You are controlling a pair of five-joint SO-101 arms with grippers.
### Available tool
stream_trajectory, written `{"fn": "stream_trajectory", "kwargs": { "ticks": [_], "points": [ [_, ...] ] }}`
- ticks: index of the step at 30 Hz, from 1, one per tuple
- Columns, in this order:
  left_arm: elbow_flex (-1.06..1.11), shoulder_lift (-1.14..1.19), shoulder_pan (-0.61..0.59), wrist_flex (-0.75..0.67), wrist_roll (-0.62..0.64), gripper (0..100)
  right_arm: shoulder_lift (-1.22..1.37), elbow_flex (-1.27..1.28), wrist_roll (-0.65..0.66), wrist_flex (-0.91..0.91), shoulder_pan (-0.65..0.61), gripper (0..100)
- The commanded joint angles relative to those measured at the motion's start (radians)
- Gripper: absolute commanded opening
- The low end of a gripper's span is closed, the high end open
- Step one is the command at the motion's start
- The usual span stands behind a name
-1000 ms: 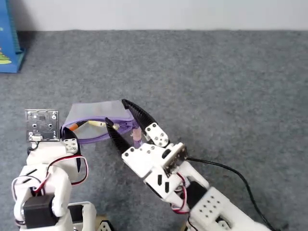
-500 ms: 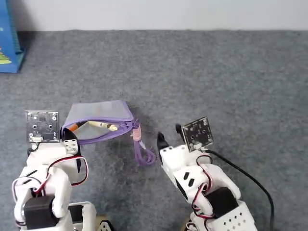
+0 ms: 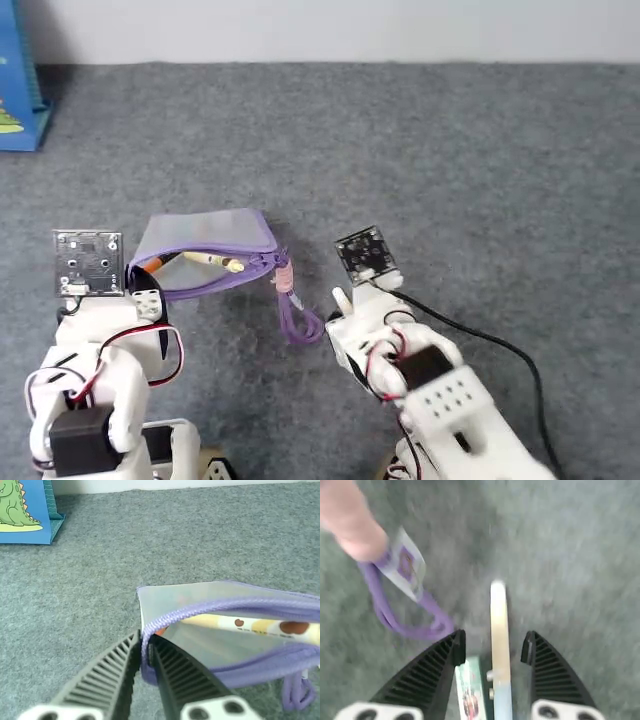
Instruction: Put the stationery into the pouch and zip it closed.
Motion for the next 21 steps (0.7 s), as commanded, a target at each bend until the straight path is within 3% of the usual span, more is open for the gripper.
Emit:
{"fn": "stream_trajectory", "kwargs": {
  "ticks": [1,11,21],
  "points": [
    [-0.010,0.011,-0.009,-0.006,0.011,1,0.208,-0.158,0.005,-0.031,0.036,18.0],
    [-0.010,0.011,-0.009,-0.006,0.009,1,0.717,-0.448,0.009,-0.038,0.091,18.0],
    [-0.010,0.011,-0.009,-0.006,0.009,1,0.705,-0.482,0.003,-0.031,0.067,17.9]
  ]
}}
